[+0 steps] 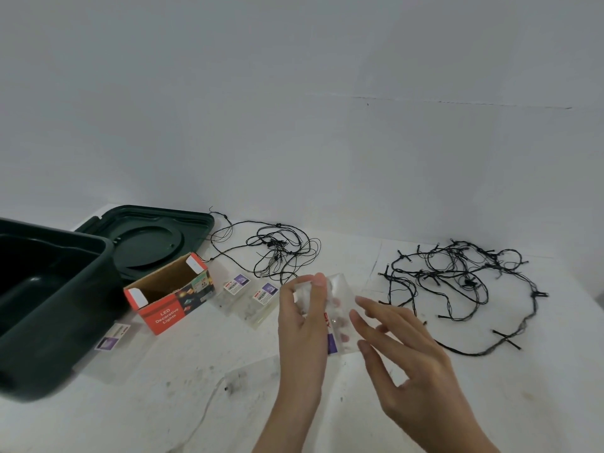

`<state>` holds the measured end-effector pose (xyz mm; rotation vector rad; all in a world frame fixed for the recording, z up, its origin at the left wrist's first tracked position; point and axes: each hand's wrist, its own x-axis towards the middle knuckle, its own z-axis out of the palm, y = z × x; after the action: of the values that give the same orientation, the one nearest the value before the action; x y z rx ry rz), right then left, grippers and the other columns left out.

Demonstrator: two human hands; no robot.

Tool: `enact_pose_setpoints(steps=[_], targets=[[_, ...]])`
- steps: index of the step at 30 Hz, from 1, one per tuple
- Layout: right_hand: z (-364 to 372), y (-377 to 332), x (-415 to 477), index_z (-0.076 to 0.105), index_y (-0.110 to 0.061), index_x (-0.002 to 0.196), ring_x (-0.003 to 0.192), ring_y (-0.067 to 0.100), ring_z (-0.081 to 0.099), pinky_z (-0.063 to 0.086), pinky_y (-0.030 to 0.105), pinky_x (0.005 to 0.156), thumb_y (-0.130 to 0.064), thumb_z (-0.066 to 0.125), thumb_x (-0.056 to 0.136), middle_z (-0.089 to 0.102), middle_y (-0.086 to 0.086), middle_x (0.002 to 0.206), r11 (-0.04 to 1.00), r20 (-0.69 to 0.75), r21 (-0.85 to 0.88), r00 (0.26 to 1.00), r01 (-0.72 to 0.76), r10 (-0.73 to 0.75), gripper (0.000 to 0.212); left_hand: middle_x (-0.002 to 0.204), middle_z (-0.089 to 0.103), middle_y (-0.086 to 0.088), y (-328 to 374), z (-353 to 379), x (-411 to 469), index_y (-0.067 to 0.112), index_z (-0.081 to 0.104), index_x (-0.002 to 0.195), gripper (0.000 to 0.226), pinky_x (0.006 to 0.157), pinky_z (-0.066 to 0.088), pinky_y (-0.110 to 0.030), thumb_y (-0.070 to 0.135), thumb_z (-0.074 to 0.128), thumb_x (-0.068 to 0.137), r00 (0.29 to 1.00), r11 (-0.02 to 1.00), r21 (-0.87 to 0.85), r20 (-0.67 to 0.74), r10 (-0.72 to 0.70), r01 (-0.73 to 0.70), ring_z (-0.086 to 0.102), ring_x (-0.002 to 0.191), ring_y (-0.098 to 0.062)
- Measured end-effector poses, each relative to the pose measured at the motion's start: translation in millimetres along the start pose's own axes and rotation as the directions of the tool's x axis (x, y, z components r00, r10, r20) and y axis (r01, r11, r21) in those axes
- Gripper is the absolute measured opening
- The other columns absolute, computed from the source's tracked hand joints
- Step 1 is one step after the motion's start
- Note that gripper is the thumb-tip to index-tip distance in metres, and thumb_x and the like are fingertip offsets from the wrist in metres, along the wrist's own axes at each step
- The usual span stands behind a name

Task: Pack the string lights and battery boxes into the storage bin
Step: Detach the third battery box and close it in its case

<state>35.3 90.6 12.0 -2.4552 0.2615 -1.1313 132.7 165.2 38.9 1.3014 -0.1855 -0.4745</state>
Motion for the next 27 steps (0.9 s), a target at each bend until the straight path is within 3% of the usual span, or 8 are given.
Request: enact_pose_setpoints(steps=[5, 9, 13, 15, 18, 22, 25, 27], targets=[[0.0, -8.1, 2.1, 0.068, -0.010, 0.113, 0.105, 0.002, 0.056, 0.038, 0.007, 0.091, -0.019, 0.051, 0.086, 0.061, -0.009, 0.125, 0.993, 0.035, 0.104, 0.998, -0.057, 0.054, 0.033, 0.088, 0.069, -0.004, 2.9, -0.7, -0.5, 0.027, 0.055, 0.101, 0.024, 0.051, 0.052, -0.024, 0.045, 0.052, 0.087, 1.000, 1.000, 0.019, 0.021, 0.022, -0.022, 0.068, 0.067, -0.010], [-0.6, -20.0, 5.5, 0.049, -0.030, 0.132, 0.098, 0.001, 0.060, 0.044, 0.009, 0.080, -0.029, 0.052, 0.087, 0.062, -0.021, 0.115, 0.952, 0.019, 0.251, 0.984, -0.174, 0.175, 0.045, 0.091, 0.069, -0.001, 2.1, 0.3, -0.2, 0.028, 0.053, 0.101, 0.034, 0.062, 0.058, -0.031, 0.055, 0.049, 0.080, 0.999, 0.998, 0.049, 0.045, 0.026, -0.028, 0.070, 0.079, -0.013], [5.4, -23.5, 5.7, 0.029, -0.022, 0.146, 0.108, -0.004, 0.051, 0.037, 0.003, 0.087, -0.041, 0.055, 0.084, 0.052, -0.026, 0.122, 0.984, 0.057, 0.080, 0.987, -0.157, 0.152, 0.069, 0.097, 0.068, 0.001, 0.6, -2.5, 2.0, 0.038, 0.047, 0.099, 0.018, 0.067, 0.055, -0.027, 0.052, 0.039, 0.091, 0.987, 0.995, 0.026, 0.129, -0.101, 0.098, 0.069, 0.087, -0.015], [7.8, -22.4, 7.1, 0.022, -0.023, 0.148, 0.107, 0.000, 0.047, 0.038, 0.011, 0.089, -0.048, 0.057, 0.078, 0.050, -0.023, 0.122, 0.990, 0.089, -0.043, 0.986, -0.138, 0.141, 0.082, 0.097, 0.070, -0.003, 2.5, -4.3, 3.6, 0.031, 0.047, 0.106, 0.015, 0.081, 0.054, -0.036, 0.040, 0.042, 0.095, 0.959, 0.975, -0.087, 0.217, -0.181, 0.204, 0.068, 0.088, -0.018], [10.6, -19.3, 9.5, 0.015, -0.026, 0.149, 0.104, 0.006, 0.044, 0.041, 0.018, 0.085, -0.049, 0.057, 0.075, 0.050, -0.016, 0.125, 0.981, 0.110, -0.146, 0.983, -0.129, 0.145, 0.089, 0.093, 0.070, -0.004, 2.2, -10.3, 6.8, 0.022, 0.044, 0.115, 0.020, 0.077, 0.055, -0.031, 0.027, 0.046, 0.096, 0.920, 0.951, -0.136, 0.322, -0.223, 0.279, 0.068, 0.081, -0.013], [-1.1, -8.8, 12.4, 0.010, -0.043, 0.146, 0.115, -0.009, 0.039, 0.029, -0.002, 0.089, -0.026, 0.069, 0.070, 0.046, -0.029, 0.121, 0.963, 0.188, 0.041, 0.949, -0.265, 0.253, 0.097, 0.124, 0.057, 0.002, -1.7, -27.8, 16.1, 0.033, 0.044, 0.117, 0.041, 0.086, 0.051, -0.025, 0.030, 0.067, 0.084, 0.906, 0.986, 0.162, 0.423, -0.029, -0.044, 0.063, 0.099, -0.010], [-16.3, -0.1, 14.6, 0.008, -0.052, 0.142, 0.123, -0.007, 0.038, 0.025, -0.002, 0.093, -0.017, 0.069, 0.068, 0.050, -0.030, 0.123, 0.953, 0.304, 0.096, 0.921, -0.286, 0.245, 0.102, 0.133, 0.032, 0.028, 12.2, -42.3, 21.5, 0.044, 0.037, 0.128, 0.072, 0.093, 0.042, -0.011, 0.032, 0.079, 0.071, 0.790, 0.815, 0.409, 0.606, 0.094, -0.410, 0.042, 0.118, 0.010], [-22.3, 0.5, 18.0, 0.006, -0.055, 0.141, 0.125, -0.002, 0.039, 0.027, 0.001, 0.096, -0.020, 0.065, 0.070, 0.046, -0.032, 0.126, 0.961, 0.387, 0.084, 0.897, -0.264, 0.213, 0.098, 0.126, 0.038, 0.031, 21.6, -46.5, 23.7, 0.046, 0.036, 0.127, 0.080, 0.090, 0.040, -0.007, 0.031, 0.084, 0.065, 0.742, 0.712, 0.485, 0.667, 0.075, -0.508, 0.040, 0.117, 0.012]])
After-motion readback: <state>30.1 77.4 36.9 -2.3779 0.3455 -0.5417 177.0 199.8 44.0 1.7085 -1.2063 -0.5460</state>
